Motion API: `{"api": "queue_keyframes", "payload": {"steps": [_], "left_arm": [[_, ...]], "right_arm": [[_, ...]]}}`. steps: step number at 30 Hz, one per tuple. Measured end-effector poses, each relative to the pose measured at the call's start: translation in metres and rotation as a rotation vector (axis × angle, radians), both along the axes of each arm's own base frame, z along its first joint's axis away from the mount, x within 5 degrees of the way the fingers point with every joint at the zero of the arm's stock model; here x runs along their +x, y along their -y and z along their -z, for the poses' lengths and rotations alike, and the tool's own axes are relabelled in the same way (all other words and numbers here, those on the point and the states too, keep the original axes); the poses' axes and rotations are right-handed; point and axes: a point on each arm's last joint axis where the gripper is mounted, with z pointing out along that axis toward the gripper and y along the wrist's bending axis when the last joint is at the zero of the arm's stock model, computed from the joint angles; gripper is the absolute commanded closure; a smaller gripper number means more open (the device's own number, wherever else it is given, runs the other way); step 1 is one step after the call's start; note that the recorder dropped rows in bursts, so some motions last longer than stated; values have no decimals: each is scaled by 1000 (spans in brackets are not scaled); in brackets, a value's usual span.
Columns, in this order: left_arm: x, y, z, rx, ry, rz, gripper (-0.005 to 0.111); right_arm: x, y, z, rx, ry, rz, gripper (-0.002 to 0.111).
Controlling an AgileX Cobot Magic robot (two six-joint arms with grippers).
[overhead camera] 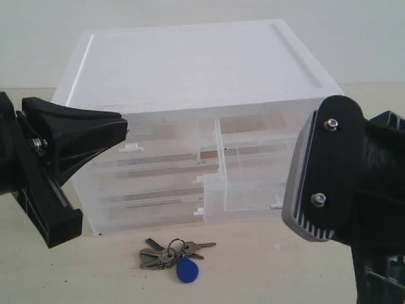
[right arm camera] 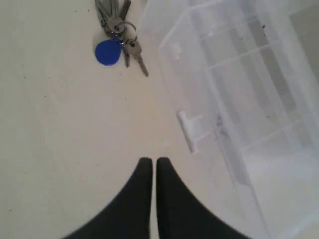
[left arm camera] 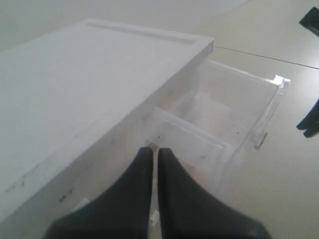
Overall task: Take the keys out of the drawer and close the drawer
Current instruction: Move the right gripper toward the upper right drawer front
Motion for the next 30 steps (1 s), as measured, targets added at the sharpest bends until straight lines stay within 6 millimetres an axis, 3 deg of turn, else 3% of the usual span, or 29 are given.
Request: {"api": "queue_keyframes", "payload": {"steps": [9, 30], "left_arm": [[-1, -2, 8, 18, -19, -3, 102], [-1, -2, 8, 19, -18, -3, 102]], "right_arm": [[18, -3, 21, -116, 63, 93, 108], [31, -6, 6, -23, 262, 139, 108]]}}
